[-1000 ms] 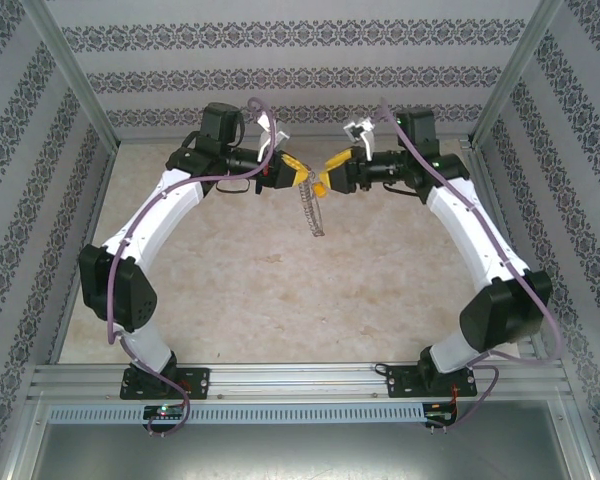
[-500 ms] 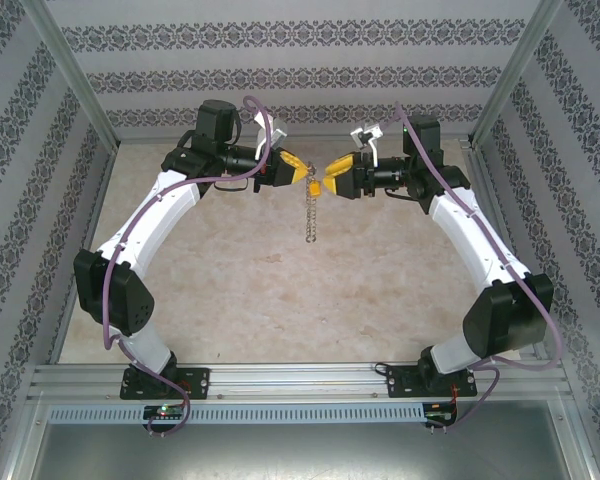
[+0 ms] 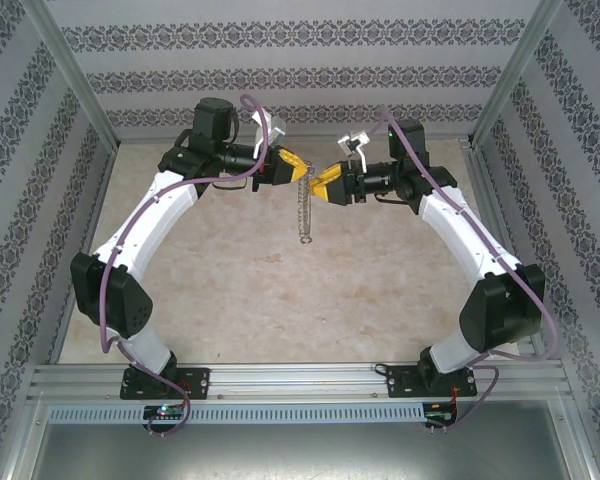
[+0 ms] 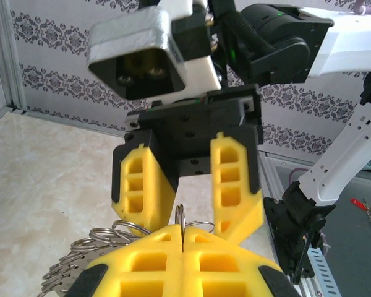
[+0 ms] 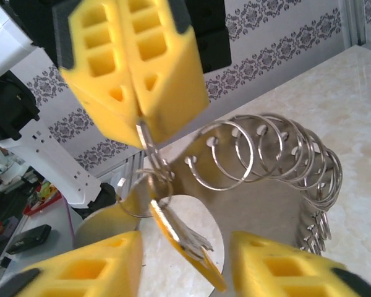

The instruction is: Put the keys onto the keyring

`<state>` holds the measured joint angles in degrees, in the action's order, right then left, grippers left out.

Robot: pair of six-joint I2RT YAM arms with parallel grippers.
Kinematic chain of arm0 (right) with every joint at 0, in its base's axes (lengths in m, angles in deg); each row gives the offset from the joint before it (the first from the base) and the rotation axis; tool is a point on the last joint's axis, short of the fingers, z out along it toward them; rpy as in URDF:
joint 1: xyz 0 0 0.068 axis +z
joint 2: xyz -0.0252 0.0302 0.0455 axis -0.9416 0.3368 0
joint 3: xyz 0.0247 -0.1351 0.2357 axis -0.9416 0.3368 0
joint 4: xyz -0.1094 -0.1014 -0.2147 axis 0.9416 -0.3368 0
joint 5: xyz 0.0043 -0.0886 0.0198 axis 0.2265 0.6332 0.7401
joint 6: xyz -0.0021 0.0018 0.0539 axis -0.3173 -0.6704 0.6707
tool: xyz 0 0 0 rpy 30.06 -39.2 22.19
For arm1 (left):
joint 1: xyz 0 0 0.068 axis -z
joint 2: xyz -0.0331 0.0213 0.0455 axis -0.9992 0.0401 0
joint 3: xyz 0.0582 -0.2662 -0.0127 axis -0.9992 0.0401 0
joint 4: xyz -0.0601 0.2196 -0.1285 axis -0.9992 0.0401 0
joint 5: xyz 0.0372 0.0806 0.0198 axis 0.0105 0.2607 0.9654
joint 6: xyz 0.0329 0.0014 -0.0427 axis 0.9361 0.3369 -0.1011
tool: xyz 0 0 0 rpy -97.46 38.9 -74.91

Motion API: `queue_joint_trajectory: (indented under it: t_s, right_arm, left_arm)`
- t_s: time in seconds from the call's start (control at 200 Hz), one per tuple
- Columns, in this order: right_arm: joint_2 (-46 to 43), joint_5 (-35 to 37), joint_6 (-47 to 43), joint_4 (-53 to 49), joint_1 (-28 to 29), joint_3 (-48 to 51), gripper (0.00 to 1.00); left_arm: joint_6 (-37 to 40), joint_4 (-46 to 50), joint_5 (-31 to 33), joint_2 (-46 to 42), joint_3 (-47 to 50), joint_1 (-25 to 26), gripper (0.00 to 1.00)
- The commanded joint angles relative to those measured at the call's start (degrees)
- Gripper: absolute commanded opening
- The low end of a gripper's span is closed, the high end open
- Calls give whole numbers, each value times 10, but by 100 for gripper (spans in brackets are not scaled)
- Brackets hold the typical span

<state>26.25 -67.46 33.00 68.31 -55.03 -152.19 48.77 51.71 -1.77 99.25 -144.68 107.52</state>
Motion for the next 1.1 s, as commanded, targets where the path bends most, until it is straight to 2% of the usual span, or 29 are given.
queue_joint_trajectory:
  t_s: [0.0,0.14,0.24,0.465,0.595,0.65,0.684,0.719,1.099]
  right_arm:
    - [5,-12,-10,2,8,-1,29]
    - [0,-13,-15,-8,8,3,8]
    - [-2,-12,-24,-23,11,2,0]
    - [21,16,-87,-119,38,-36,0]
    - [35,26,-89,-125,52,-57,0]
    - [37,34,-91,-130,53,-62,28]
    - [34,40,-92,-131,51,-60,37]
    - [28,42,-93,-130,46,-54,42]
    - [-46,4,-48,-69,-32,-6,43]
  left_arm:
    - [-3,-29,-24,-22,-18,1,0]
    - [-12,-42,-22,-23,-14,2,0]
    - [-18,-53,-21,-23,-9,2,0]
    - [-28,-68,-20,-24,0,2,0]
    - [-32,-73,-20,-25,7,2,0]
    - [-33,-77,-21,-26,10,2,0]
    - [-35,-79,-21,-26,11,2,0]
    - [-36,-81,-20,-26,13,2,0]
    - [-38,-91,-24,-25,18,2,0]
